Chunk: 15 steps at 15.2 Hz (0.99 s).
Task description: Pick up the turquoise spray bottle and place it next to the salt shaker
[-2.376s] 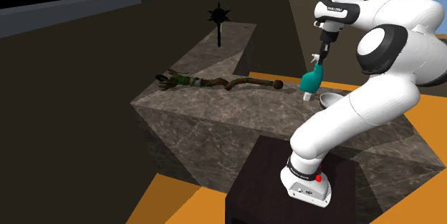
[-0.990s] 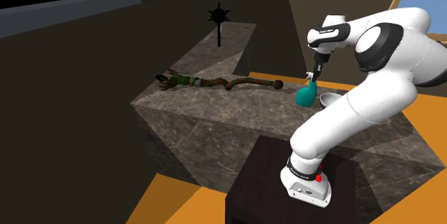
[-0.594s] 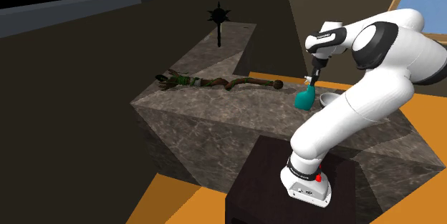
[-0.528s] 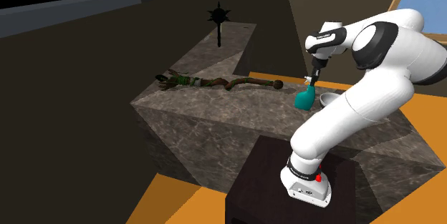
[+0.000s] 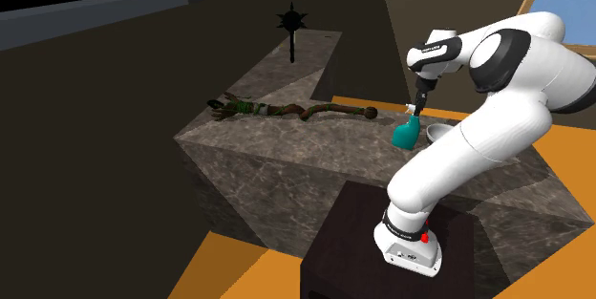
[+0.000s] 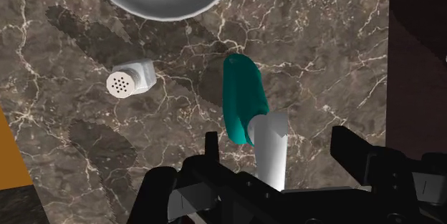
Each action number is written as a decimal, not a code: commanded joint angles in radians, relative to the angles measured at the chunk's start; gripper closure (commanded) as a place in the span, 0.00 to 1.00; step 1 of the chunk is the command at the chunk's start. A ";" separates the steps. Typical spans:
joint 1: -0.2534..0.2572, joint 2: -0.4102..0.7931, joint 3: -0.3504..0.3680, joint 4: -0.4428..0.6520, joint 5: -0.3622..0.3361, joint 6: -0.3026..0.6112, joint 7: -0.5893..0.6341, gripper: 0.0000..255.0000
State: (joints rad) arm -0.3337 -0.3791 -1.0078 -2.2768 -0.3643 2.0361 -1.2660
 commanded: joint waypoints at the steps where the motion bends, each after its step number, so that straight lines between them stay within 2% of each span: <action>1: 0.000 0.000 0.000 0.000 0.000 0.000 0.000 0.00; 3: 0.000 0.000 0.000 0.000 0.000 0.000 0.000 0.00; 7: -0.017 -0.045 0.063 0.093 -0.001 -0.136 0.010 0.00; 15: -0.017 -0.045 0.063 0.093 -0.001 -0.136 0.010 0.00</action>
